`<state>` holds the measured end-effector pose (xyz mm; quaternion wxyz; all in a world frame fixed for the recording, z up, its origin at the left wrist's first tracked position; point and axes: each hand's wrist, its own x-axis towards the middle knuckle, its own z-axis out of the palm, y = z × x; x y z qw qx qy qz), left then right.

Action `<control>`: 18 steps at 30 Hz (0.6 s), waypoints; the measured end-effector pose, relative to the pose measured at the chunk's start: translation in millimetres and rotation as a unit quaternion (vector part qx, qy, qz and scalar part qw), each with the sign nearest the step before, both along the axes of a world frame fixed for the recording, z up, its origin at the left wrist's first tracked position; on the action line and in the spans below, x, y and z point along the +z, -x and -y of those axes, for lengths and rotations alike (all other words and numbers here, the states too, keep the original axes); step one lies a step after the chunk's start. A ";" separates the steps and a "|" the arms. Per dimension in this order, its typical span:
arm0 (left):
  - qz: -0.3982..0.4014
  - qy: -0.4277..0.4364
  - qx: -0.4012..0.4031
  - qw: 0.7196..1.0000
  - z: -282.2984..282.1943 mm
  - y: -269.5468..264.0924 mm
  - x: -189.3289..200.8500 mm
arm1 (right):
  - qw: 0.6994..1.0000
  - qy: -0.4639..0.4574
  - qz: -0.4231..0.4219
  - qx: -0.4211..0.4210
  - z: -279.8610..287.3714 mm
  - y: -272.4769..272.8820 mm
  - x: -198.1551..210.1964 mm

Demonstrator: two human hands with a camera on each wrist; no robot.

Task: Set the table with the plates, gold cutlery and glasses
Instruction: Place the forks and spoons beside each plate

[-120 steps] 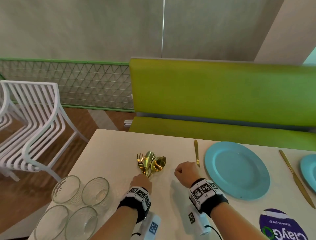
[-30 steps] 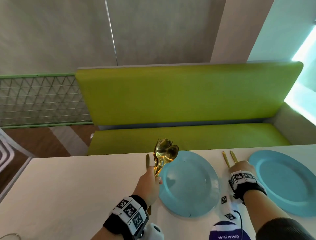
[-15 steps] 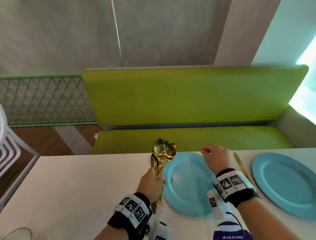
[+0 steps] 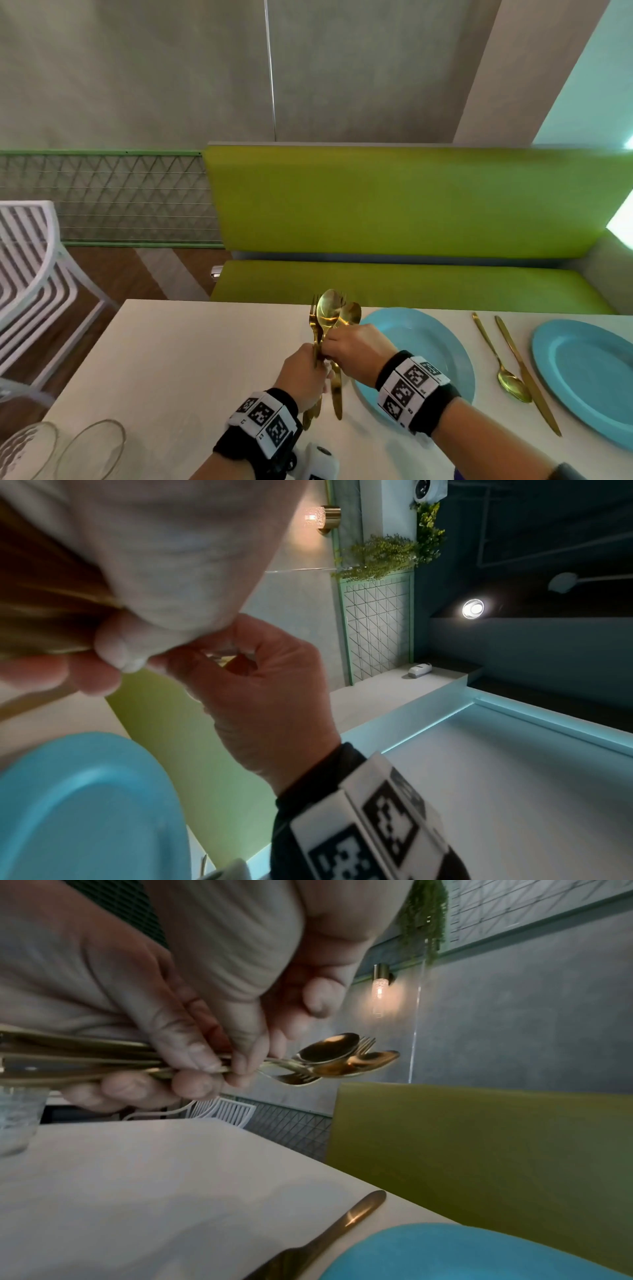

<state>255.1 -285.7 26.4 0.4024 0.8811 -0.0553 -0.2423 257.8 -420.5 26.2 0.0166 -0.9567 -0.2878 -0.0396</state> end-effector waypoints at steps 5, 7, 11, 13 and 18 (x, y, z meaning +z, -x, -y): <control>-0.020 -0.037 -0.003 0.999 -24.4 -1.2 -8.8 | 0.995 0.055 -0.077 0.012 -28.0 -1.0 13.3; -0.022 -0.058 -0.009 0.998 -33.4 -2.2 -10.3 | 0.989 0.093 -0.119 0.007 -36.7 -1.4 15.8; -0.011 -0.118 -0.028 0.993 -53.4 -3.3 -14.2 | 0.980 0.129 -0.155 0.003 -50.0 -6.7 14.2; -0.016 -0.150 -0.028 0.988 -65.4 -4.9 -19.0 | 0.973 0.148 -0.175 -0.015 -46.7 -10.2 14.0; -0.033 -0.187 0.045 0.981 -96.9 -7.1 -30.2 | 0.950 0.042 -0.202 -0.236 -12.3 -28.7 11.2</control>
